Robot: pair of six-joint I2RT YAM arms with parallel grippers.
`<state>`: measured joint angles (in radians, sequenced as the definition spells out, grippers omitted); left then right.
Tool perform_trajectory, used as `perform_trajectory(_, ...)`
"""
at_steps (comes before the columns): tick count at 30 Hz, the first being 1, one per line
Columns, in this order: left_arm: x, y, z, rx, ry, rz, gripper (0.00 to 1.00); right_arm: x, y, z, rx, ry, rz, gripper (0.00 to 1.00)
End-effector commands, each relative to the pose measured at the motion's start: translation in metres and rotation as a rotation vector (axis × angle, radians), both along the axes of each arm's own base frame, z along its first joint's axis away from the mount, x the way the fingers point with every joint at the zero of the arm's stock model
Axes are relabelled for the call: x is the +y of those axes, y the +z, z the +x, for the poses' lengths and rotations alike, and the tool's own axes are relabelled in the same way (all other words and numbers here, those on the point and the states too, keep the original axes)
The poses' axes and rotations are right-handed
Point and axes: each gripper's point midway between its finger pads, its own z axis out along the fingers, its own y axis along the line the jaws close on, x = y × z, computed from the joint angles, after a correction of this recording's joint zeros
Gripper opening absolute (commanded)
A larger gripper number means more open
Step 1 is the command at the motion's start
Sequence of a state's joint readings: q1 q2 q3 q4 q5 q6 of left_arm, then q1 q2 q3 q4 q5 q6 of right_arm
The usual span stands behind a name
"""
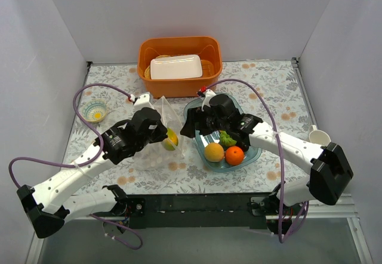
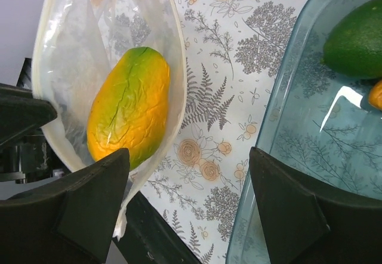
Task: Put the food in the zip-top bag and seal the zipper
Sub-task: Adjust the zipper food storage bag at the center of the board.
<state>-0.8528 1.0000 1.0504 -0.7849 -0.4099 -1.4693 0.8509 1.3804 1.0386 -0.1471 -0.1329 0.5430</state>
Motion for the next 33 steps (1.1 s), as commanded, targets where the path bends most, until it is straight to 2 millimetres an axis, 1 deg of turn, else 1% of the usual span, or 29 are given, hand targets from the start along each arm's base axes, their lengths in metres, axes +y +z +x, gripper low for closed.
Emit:
perform_trajectory(1, 0.003, 0.015, -0.001, -0.037, -0.007, -0.031, 0.00, 0.025, 0.021, 0.005, -0.030, 0.059, 0.100, 0.87)
perform_trajectory(2, 0.003, 0.015, -0.002, -0.035, -0.008, -0.031, 0.00, 0.027, 0.019, 0.006, -0.026, 0.063, 0.101, 0.87)
perform_trajectory(3, 0.002, 0.015, -0.002, -0.033, -0.011, -0.031, 0.00, 0.030, 0.013, 0.008, -0.014, 0.063, 0.090, 0.87)
perform_trajectory(5, 0.002, 0.015, -0.003, -0.032, -0.015, -0.031, 0.00, 0.034, 0.011, 0.012, -0.017, 0.070, 0.084, 0.85)
perform_trajectory(6, 0.001, 0.016, -0.003, -0.034, -0.017, -0.035, 0.00, 0.036, 0.003, 0.013, -0.001, 0.072, 0.067, 0.81)
perform_trajectory(7, 0.001, 0.016, -0.003, -0.033, -0.019, -0.037, 0.00, 0.038, 0.002, 0.014, 0.002, 0.079, 0.068, 0.76)
perform_trajectory(8, 0.002, 0.017, -0.003, -0.035, -0.018, -0.038, 0.00, 0.042, 0.005, 0.015, -0.007, 0.094, 0.082, 0.66)
perform_trajectory(9, 0.001, 0.018, -0.004, -0.035, -0.020, -0.041, 0.00, 0.047, 0.003, 0.011, 0.004, 0.126, 0.091, 0.41)
perform_trajectory(10, 0.002, 0.019, -0.004, -0.038, -0.020, -0.041, 0.00, 0.049, 0.003, 0.011, 0.007, 0.136, 0.094, 0.29)
perform_trajectory(11, 0.004, 0.021, -0.003, -0.045, -0.011, -0.036, 0.00, 0.052, 0.012, 0.012, -0.007, 0.145, 0.108, 0.17)
perform_trajectory(12, 0.010, 0.021, -0.003, -0.044, 0.004, -0.011, 0.00, 0.052, 0.017, 0.014, -0.014, 0.136, 0.106, 0.02)
perform_trajectory(13, 0.016, 0.034, -0.002, -0.054, 0.047, -0.025, 0.00, 0.049, 0.023, 0.015, -0.021, 0.123, 0.099, 0.01)
perform_trajectory(14, 0.025, 0.042, -0.001, -0.061, 0.088, -0.010, 0.00, 0.049, 0.039, 0.017, -0.055, 0.123, 0.107, 0.01)
perform_trajectory(15, 0.047, 0.044, 0.000, -0.062, 0.162, 0.064, 0.00, 0.042, 0.053, 0.019, -0.090, 0.087, 0.105, 0.01)
perform_trajectory(16, 0.053, 0.067, 0.002, -0.092, 0.201, 0.047, 0.00, 0.038, 0.063, 0.019, -0.115, 0.068, 0.110, 0.01)
perform_trajectory(17, 0.061, 0.075, 0.002, -0.103, 0.245, 0.053, 0.00, 0.034, 0.071, 0.021, -0.139, 0.046, 0.115, 0.01)
perform_trajectory(18, 0.075, 0.078, 0.001, -0.107, 0.283, 0.101, 0.00, 0.026, 0.080, 0.022, -0.160, 0.016, 0.113, 0.01)
perform_trajectory(20, 0.081, 0.096, 0.002, -0.139, 0.309, 0.090, 0.00, 0.026, 0.082, 0.019, -0.162, 0.037, 0.097, 0.01)
perform_trajectory(21, 0.083, 0.101, 0.002, -0.147, 0.313, 0.090, 0.00, 0.034, 0.084, 0.019, -0.143, 0.067, 0.091, 0.01)
perform_trajectory(22, 0.082, 0.103, 0.003, -0.150, 0.311, 0.090, 0.00, 0.035, 0.071, 0.011, -0.100, 0.094, 0.039, 0.01)
perform_trajectory(23, 0.079, 0.104, 0.004, -0.151, 0.303, 0.089, 0.00, 0.039, 0.065, 0.008, -0.086, 0.103, 0.019, 0.01)
perform_trajectory(24, 0.075, 0.103, 0.006, -0.148, 0.295, 0.084, 0.00, 0.044, 0.053, 0.011, -0.072, 0.090, -0.020, 0.01)
perform_trajectory(26, 0.066, 0.089, 0.009, -0.116, 0.260, 0.108, 0.00, 0.053, 0.051, 0.002, -0.072, 0.093, -0.044, 0.01)
perform_trajectory(27, 0.061, 0.068, 0.013, -0.062, 0.255, 0.167, 0.00, 0.058, 0.050, -0.001, -0.080, 0.101, -0.039, 0.01)
perform_trajectory(29, 0.057, 0.046, 0.011, 0.014, 0.256, 0.211, 0.00, 0.062, 0.047, -0.007, -0.049, 0.117, -0.040, 0.01)
perform_trajectory(30, 0.051, 0.033, 0.013, 0.046, 0.238, 0.240, 0.00, 0.062, 0.038, -0.003, -0.038, 0.097, -0.085, 0.01)
perform_trajectory(31, 0.049, 0.029, 0.012, 0.063, 0.227, 0.245, 0.00, 0.062, 0.042, -0.006, -0.055, 0.074, -0.120, 0.01)
perform_trajectory(32, 0.045, 0.027, 0.010, 0.081, 0.212, 0.233, 0.00, 0.063, 0.047, -0.001, -0.109, 0.048, -0.113, 0.01)
perform_trajectory(33, 0.040, 0.025, 0.010, 0.079, 0.194, 0.219, 0.00, 0.068, 0.064, -0.017, -0.132, 0.123, -0.023, 0.01)
